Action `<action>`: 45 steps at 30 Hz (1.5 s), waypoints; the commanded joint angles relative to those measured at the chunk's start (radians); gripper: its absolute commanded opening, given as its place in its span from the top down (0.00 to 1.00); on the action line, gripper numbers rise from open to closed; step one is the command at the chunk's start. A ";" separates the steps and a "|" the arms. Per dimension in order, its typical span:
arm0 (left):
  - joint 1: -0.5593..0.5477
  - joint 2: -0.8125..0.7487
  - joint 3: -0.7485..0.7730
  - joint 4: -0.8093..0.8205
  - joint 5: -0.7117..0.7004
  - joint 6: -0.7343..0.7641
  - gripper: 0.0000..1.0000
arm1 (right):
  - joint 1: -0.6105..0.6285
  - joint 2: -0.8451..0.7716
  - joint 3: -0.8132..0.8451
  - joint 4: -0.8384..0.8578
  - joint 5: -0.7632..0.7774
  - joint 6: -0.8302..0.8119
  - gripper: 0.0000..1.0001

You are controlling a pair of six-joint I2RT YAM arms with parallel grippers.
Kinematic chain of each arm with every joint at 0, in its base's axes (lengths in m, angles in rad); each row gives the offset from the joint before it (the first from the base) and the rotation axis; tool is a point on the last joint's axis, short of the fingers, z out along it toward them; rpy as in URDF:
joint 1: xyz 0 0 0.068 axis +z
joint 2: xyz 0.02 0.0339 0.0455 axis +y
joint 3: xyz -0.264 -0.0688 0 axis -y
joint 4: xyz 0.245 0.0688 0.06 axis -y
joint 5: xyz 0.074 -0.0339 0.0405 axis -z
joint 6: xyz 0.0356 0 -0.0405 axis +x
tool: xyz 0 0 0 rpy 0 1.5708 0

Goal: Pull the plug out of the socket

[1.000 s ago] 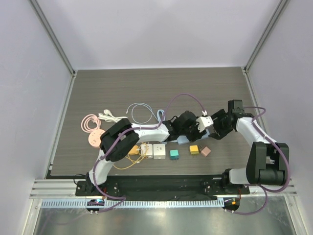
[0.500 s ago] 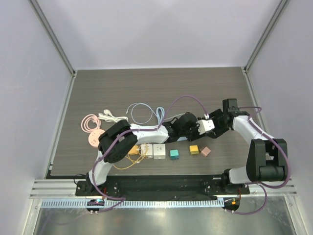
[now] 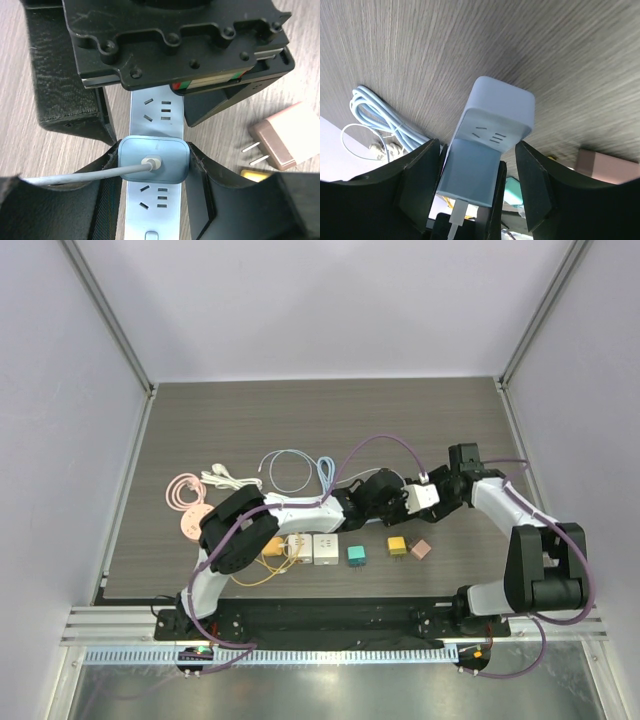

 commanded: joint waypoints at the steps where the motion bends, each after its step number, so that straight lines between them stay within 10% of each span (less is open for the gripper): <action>1: -0.010 -0.097 0.029 0.093 -0.019 0.039 1.00 | 0.008 0.043 0.007 0.056 0.006 0.027 0.34; 10: -0.013 -0.102 0.034 0.099 -0.006 0.045 1.00 | 0.023 0.075 0.004 0.114 0.009 0.053 0.48; 17: -0.009 -0.134 -0.001 0.094 0.078 0.042 1.00 | 0.025 0.112 -0.002 0.157 0.024 0.009 0.99; 45: 0.142 -0.226 0.016 0.197 0.429 -0.318 1.00 | 0.109 0.108 0.003 0.220 0.353 -0.122 0.99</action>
